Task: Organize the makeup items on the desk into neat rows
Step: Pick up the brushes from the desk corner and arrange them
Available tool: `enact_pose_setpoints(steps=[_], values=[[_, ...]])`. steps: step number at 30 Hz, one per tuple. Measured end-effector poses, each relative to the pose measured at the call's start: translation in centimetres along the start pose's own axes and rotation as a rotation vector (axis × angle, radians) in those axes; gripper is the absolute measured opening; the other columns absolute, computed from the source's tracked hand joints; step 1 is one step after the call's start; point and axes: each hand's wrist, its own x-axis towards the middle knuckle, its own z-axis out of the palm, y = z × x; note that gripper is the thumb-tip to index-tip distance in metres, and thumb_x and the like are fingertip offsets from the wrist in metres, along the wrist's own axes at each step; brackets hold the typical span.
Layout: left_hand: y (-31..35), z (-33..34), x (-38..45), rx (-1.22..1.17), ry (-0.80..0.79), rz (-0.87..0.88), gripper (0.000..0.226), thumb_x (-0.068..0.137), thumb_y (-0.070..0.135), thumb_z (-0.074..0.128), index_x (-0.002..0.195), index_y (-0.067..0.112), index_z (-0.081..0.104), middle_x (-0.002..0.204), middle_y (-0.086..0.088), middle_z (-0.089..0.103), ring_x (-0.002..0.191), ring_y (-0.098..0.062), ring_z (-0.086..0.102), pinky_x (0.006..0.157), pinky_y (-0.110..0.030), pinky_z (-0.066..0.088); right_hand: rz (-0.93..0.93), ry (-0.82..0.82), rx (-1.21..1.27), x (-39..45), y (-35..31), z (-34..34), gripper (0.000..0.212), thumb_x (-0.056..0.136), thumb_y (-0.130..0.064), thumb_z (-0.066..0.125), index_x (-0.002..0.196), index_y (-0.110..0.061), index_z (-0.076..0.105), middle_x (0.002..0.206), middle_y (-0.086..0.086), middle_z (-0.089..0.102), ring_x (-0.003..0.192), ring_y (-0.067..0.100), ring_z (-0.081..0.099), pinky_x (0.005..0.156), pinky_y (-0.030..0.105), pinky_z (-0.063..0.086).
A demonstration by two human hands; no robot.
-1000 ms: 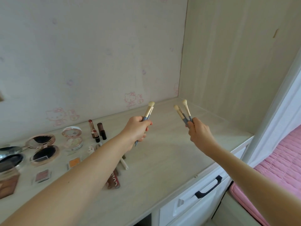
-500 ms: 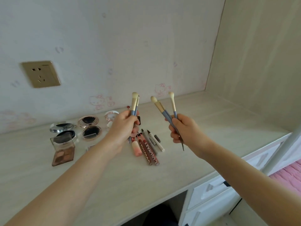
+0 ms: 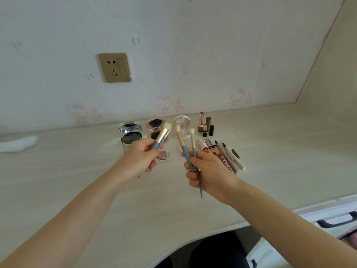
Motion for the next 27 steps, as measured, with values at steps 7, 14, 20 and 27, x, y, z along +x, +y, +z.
enact_pose_setpoints(steps=[7, 14, 20, 27], values=[[-2.4, -1.9, -0.6, 0.249, -0.049, 0.053, 0.013, 0.092, 0.006, 0.053, 0.095, 0.013, 0.064, 0.078, -0.002, 0.064, 0.055, -0.013, 0.052, 0.052, -0.023, 0.042, 0.113, -0.001, 0.081, -0.3, 1.8, 2.2, 0.027, 0.102, -0.005, 0.031, 0.116, -0.006, 0.054, 0.085, 0.011, 0.057, 0.069, 0.019, 0.060, 0.064, 0.033, 0.051], [-4.0, -1.7, 0.1, 0.686, -0.021, 0.228, 0.011, 0.085, 0.006, 0.056, 0.085, 0.013, 0.064, 0.075, -0.003, 0.059, 0.070, -0.019, 0.053, 0.057, -0.024, 0.035, 0.184, -0.003, 0.180, -1.6, 2.6, 2.5, 0.024, 0.100, 0.000, 0.036, 0.114, -0.003, 0.055, 0.085, 0.013, 0.058, 0.067, 0.023, 0.067, 0.067, 0.040, 0.058], [-4.5, -0.3, 0.3, 0.807, -0.067, 0.305, 0.017, 0.087, 0.009, 0.052, 0.092, 0.018, 0.066, 0.085, 0.001, 0.057, 0.080, -0.016, 0.051, 0.073, -0.031, 0.042, 0.226, 0.001, 0.084, -2.7, 3.2, 2.4, 0.019, 0.098, 0.003, 0.038, 0.105, 0.003, 0.056, 0.077, 0.015, 0.060, 0.063, 0.023, 0.066, 0.064, 0.040, 0.060], [-4.6, -0.4, 0.2, 0.828, -0.067, 0.341, 0.019, 0.088, 0.013, 0.053, 0.098, 0.019, 0.068, 0.089, 0.003, 0.058, 0.088, -0.017, 0.055, 0.077, -0.035, 0.046, 0.299, -0.072, 0.037, -3.8, 3.2, 2.1, 0.022, 0.099, 0.002, 0.037, 0.114, 0.004, 0.053, 0.083, 0.019, 0.072, 0.085, 0.032, 0.072, 0.075, 0.049, 0.059]])
